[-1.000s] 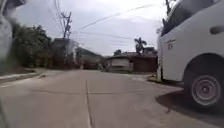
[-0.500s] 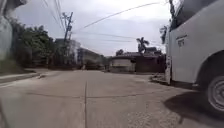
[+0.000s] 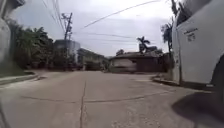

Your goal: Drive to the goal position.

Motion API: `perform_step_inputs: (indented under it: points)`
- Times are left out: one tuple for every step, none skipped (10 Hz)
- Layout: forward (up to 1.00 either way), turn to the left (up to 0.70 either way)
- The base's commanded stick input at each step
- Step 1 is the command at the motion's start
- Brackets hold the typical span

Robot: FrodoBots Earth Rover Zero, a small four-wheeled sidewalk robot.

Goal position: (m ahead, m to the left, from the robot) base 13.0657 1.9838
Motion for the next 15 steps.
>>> perform_step_inputs:
  points:
    - [0.5, -0.5]
    - [0.5, -0.5]
    - [0.5, -0.5]
    - [0.5, -0.5]
    - [0.5, -0.5]
    - [0.5, -0.5]
    - [0.5, -0.27]
    - [0.5, -0.03]
    - [0.5, 0.0]
    - [0.5, 0.0]
    - [0.5, 0.0]
    - [0.5, 0.0]
    - [0.5, 0.0]
    - [0.5, 0.0]
    - [0.5, 0.0]
